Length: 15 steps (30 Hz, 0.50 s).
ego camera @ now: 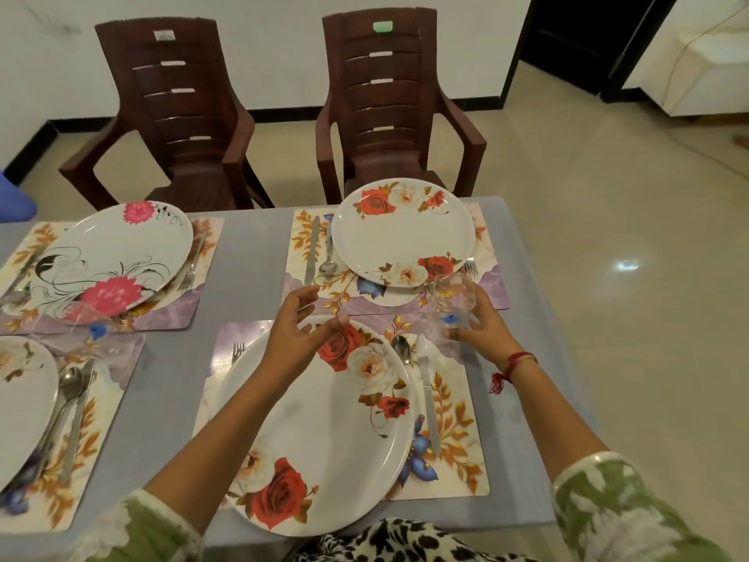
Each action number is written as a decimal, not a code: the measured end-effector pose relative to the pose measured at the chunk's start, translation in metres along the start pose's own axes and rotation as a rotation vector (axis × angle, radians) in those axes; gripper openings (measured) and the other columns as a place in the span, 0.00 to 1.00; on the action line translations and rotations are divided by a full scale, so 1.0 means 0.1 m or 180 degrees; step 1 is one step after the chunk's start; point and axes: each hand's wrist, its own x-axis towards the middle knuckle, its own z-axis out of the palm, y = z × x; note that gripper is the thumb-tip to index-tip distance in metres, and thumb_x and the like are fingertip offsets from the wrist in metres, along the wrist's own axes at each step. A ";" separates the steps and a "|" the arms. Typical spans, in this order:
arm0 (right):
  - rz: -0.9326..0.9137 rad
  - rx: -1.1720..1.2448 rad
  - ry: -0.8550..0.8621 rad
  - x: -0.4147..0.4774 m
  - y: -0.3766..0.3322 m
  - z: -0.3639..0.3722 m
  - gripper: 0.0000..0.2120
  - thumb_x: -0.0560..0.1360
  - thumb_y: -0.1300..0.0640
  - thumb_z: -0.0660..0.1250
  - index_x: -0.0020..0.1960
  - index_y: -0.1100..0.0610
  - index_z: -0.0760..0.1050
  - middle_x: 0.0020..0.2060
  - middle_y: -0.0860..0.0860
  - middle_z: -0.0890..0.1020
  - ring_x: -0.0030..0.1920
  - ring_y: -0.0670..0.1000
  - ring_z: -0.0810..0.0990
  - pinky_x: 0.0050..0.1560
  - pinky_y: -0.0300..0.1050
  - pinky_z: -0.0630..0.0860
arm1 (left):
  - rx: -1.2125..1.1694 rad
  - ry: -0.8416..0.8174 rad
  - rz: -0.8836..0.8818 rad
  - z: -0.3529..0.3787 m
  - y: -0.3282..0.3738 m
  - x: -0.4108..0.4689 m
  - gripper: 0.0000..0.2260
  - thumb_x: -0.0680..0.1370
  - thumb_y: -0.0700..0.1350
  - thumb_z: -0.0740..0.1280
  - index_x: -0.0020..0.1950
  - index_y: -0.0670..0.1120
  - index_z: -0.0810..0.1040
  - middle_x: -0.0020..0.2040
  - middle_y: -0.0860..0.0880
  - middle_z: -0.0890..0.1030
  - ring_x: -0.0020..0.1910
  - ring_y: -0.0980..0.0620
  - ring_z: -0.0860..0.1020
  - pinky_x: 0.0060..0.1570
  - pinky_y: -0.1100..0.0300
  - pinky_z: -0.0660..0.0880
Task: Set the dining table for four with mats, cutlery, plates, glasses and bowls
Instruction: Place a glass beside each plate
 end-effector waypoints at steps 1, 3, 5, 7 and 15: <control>-0.0009 -0.0056 0.0181 -0.05 0.00 0.00 0.44 0.67 0.64 0.75 0.75 0.50 0.54 0.74 0.52 0.60 0.73 0.53 0.60 0.68 0.49 0.64 | -0.0007 0.0036 0.0008 -0.01 0.00 -0.02 0.31 0.69 0.55 0.74 0.68 0.52 0.66 0.69 0.49 0.70 0.66 0.49 0.70 0.58 0.55 0.71; -0.0189 0.0045 0.0761 -0.23 -0.04 0.04 0.44 0.66 0.60 0.77 0.74 0.48 0.56 0.72 0.51 0.62 0.71 0.53 0.63 0.67 0.52 0.66 | -0.0028 0.0152 0.0049 -0.06 -0.01 -0.06 0.30 0.70 0.53 0.74 0.69 0.51 0.67 0.69 0.50 0.70 0.65 0.51 0.70 0.57 0.58 0.70; -0.0498 0.0278 0.1303 -0.48 -0.16 0.18 0.35 0.66 0.58 0.77 0.67 0.46 0.64 0.65 0.50 0.69 0.63 0.50 0.71 0.58 0.47 0.72 | -0.0028 0.0333 0.0090 -0.11 -0.02 -0.12 0.26 0.73 0.50 0.72 0.68 0.50 0.68 0.67 0.51 0.71 0.63 0.53 0.71 0.54 0.62 0.70; -0.0787 0.0399 0.1432 -0.70 -0.33 0.41 0.25 0.67 0.54 0.75 0.59 0.42 0.67 0.56 0.47 0.74 0.55 0.45 0.74 0.50 0.42 0.75 | -0.0049 0.0546 0.0128 -0.19 -0.05 -0.21 0.22 0.74 0.48 0.70 0.66 0.49 0.69 0.65 0.51 0.73 0.61 0.54 0.72 0.50 0.69 0.70; -0.1215 0.0432 0.0415 -0.88 -0.81 1.51 0.15 0.70 0.50 0.71 0.53 0.42 0.71 0.47 0.41 0.78 0.47 0.45 0.77 0.41 0.38 0.76 | -0.0441 0.1336 0.0237 -0.86 -0.33 -0.69 0.14 0.76 0.42 0.69 0.61 0.49 0.74 0.55 0.57 0.77 0.55 0.62 0.75 0.46 0.76 0.72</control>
